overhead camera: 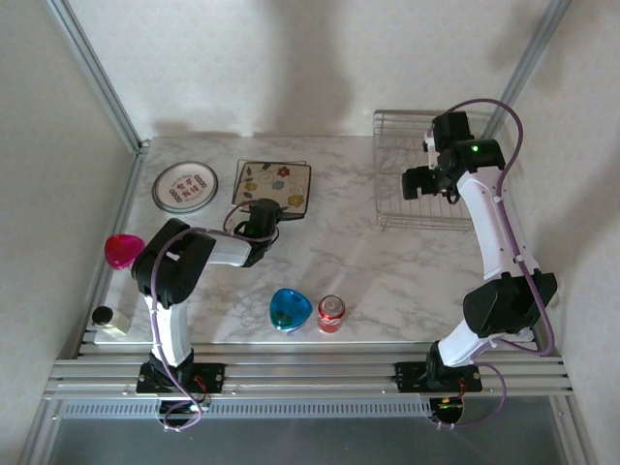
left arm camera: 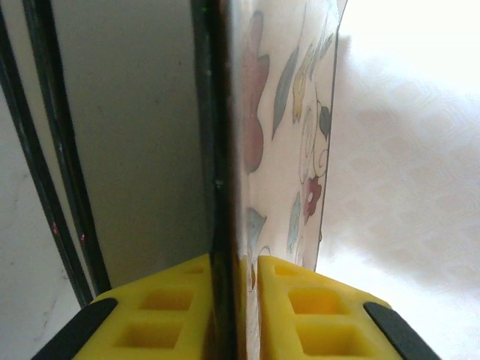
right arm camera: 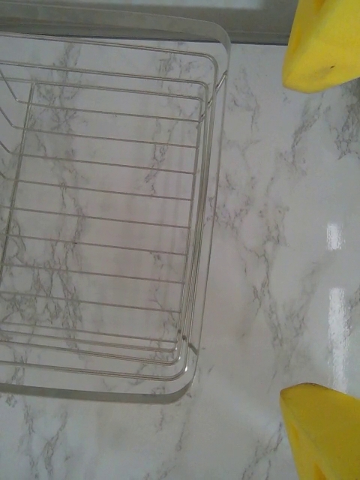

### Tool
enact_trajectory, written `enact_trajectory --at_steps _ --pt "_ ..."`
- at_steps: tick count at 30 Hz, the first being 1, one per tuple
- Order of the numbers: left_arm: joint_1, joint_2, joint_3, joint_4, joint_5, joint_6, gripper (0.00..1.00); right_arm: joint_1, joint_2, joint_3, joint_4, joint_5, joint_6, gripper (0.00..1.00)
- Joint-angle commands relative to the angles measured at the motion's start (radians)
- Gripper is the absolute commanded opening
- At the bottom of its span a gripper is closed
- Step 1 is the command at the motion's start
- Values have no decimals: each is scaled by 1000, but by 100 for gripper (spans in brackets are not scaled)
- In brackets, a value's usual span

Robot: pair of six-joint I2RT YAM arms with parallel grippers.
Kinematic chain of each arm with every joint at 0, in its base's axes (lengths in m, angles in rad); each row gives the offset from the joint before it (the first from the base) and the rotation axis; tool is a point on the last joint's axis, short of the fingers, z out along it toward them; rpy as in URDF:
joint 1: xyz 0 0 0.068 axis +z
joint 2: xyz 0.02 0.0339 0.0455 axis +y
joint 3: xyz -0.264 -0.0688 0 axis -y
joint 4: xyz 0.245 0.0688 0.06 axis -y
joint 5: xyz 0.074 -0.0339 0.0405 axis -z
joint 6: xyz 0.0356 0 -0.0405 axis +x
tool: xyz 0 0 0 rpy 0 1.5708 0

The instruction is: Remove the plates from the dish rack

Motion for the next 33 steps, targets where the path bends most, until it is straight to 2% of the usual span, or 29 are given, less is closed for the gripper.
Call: enact_trajectory --at_steps 1,3,4,6,8,22,27,33 --pt "10 -63 47 10 -20 -15 20 -7 -10 8 1 -21 -14 99" --pt "10 -66 46 2 -23 -15 19 -7 -11 10 1 -21 -13 99" --pt "10 -68 47 -5 -23 -17 16 -6 -11 10 0 -22 -14 99" --pt "10 -72 47 -18 -31 -18 3 -7 -13 10 0 -24 -14 99" --pt "8 -79 47 -41 -45 -26 0 -8 -14 10 0 -26 -14 99" --pt "7 -128 25 -116 -127 -27 0 -8 -19 13 -6 -34 -19 99" --pt "5 -116 44 -128 -115 -21 0 -6 -22 13 -6 -34 -19 99" --pt "0 -97 56 -133 -96 -24 11 -7 -28 4 -5 -32 -20 99"
